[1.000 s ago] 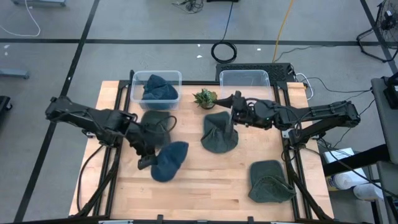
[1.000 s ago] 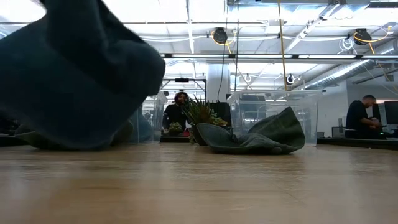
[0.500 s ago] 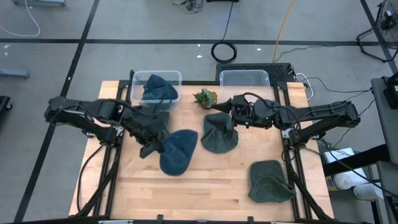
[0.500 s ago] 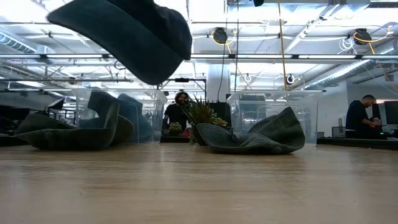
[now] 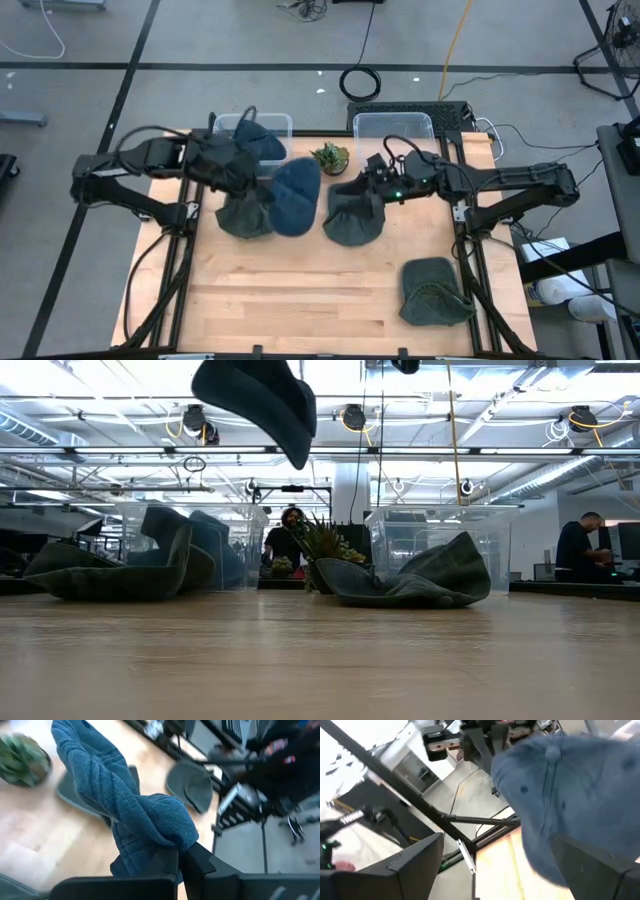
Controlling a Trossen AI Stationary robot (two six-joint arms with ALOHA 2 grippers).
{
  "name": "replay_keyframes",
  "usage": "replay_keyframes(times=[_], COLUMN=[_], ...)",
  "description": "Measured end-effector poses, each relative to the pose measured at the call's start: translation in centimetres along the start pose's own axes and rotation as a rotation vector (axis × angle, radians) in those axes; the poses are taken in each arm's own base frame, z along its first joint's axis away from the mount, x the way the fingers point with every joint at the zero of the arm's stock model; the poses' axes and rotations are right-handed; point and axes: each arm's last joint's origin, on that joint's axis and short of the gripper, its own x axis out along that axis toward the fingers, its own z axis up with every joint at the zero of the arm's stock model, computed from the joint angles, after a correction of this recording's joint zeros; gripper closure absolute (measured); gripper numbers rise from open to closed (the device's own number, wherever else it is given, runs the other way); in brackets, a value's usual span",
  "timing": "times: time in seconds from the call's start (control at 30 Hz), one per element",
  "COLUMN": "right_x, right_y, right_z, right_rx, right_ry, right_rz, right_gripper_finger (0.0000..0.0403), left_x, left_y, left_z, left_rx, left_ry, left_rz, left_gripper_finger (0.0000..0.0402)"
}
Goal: Pick & Place hat
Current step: Put the blue cap into the left transparent bin
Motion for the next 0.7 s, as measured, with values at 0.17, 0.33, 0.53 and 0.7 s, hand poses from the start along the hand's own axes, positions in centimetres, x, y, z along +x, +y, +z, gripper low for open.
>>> replay_keyframes(times=[0.17, 0.33, 0.53, 0.7], right_x=[-0.1, -0.2, -0.3, -0.4], right_y=[-0.5, -1.0, -1.3, -1.0], right_z=[0.5, 0.9, 1.6, 2.2], right_rx=[0.130, 0.192, 0.263, 0.284], right_ry=[-0.019, -0.037, -0.081, -0.130], right_rz=[-0.018, -0.032, -0.023, 0.025], right_gripper_finger=[0.0046, 0.0046, 0.0046, 0.0046], left_x=[-1.4, -2.9, -4.8, -6.2], left_y=[0.0, -0.2, -0.6, -1.1], left_z=[1.4, 2.6, 4.0, 5.4], left_rx=[0.001, 0.029, 0.053, 0.089], left_ry=[-0.096, -0.196, -0.327, -0.457], left_rz=[0.035, 0.075, 0.112, 0.098], left_gripper_finger=[0.0398, 0.0398, 0.0398, 0.0398])
